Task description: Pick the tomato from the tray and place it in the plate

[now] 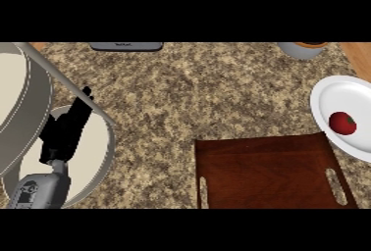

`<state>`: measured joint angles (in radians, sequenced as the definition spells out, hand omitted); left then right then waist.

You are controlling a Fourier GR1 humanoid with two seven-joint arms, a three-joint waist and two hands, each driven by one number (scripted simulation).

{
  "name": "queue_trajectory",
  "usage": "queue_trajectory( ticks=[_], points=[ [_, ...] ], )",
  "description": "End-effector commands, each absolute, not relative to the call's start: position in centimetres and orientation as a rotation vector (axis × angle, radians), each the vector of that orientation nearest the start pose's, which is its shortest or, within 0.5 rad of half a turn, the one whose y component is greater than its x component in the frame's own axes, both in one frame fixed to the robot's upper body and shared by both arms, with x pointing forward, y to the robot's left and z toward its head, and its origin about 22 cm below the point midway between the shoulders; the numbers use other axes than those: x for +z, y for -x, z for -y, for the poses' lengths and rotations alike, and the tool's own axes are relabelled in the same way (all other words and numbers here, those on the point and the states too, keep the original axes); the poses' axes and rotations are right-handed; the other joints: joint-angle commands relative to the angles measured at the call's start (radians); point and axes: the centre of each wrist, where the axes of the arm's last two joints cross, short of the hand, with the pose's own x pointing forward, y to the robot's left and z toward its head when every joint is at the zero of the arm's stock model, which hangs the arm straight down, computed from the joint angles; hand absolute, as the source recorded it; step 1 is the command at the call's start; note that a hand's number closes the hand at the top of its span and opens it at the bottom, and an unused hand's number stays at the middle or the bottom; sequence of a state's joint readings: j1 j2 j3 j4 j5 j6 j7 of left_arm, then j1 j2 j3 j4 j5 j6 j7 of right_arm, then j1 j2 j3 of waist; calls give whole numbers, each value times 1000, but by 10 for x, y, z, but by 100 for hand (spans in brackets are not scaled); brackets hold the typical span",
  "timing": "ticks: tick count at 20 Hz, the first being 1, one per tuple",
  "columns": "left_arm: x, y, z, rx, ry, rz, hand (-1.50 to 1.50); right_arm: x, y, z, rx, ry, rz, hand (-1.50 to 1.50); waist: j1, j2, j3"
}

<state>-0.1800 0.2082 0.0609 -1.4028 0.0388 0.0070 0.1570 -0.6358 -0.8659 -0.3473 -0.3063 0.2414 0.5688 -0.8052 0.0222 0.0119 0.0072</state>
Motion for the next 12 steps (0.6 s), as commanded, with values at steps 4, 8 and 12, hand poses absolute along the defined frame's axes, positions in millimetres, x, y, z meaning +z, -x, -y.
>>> queue_trajectory(
  ticks=[4,8,12],
  points=[
    [5,-280,-273,-81,-150,1416,0,95,-274,559,415,-17,1826,-150,0,5,2],
    [13,-282,-291,-73,-158,1418,0,96,-267,565,382,16,1834,-150,7,6,2],
    [24,-292,-273,-103,-137,1424,0,115,-267,571,411,61,1808,-150,16,11,5]
  ],
)
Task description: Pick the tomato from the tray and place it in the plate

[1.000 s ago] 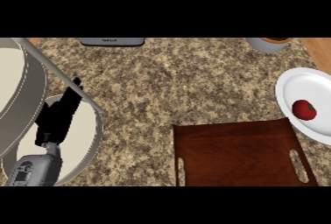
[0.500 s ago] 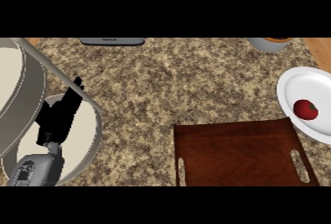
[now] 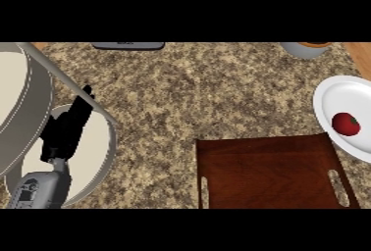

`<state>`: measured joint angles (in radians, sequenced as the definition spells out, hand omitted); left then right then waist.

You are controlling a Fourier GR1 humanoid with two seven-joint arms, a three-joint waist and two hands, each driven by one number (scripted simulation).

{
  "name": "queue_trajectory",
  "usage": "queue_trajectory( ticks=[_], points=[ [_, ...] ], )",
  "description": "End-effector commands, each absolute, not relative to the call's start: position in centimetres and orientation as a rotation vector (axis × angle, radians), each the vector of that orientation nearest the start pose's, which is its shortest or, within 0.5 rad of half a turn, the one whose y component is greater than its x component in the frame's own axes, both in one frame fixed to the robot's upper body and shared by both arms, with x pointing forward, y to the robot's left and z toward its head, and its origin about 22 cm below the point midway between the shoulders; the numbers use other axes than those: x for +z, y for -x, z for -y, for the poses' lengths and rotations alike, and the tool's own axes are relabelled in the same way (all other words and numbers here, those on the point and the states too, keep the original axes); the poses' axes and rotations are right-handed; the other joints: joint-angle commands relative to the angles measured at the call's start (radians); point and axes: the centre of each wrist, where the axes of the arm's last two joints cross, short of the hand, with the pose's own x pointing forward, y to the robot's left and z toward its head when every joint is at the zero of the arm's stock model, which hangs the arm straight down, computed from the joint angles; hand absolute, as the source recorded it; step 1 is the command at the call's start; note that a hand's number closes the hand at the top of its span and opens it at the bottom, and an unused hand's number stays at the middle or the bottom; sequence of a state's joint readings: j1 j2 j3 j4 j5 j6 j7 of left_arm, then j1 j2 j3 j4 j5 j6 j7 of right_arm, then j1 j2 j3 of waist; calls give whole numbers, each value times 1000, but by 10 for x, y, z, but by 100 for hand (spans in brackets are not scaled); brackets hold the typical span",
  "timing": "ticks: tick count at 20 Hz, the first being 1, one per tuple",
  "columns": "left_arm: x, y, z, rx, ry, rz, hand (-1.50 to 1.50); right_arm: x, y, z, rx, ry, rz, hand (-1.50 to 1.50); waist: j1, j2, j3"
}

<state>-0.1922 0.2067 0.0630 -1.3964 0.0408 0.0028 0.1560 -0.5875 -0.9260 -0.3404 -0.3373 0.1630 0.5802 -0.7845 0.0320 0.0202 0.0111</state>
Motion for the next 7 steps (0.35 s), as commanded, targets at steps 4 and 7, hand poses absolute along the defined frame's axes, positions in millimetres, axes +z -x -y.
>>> queue_trajectory(
  ticks=[4,7],
  points=[
    [19,-291,-271,-105,-137,1417,0,103,-262,570,428,106,1786,-150,11,6,2],
    [22,-286,-276,-99,-140,1440,0,104,-249,578,436,120,1760,-150,13,2,3]
  ],
)
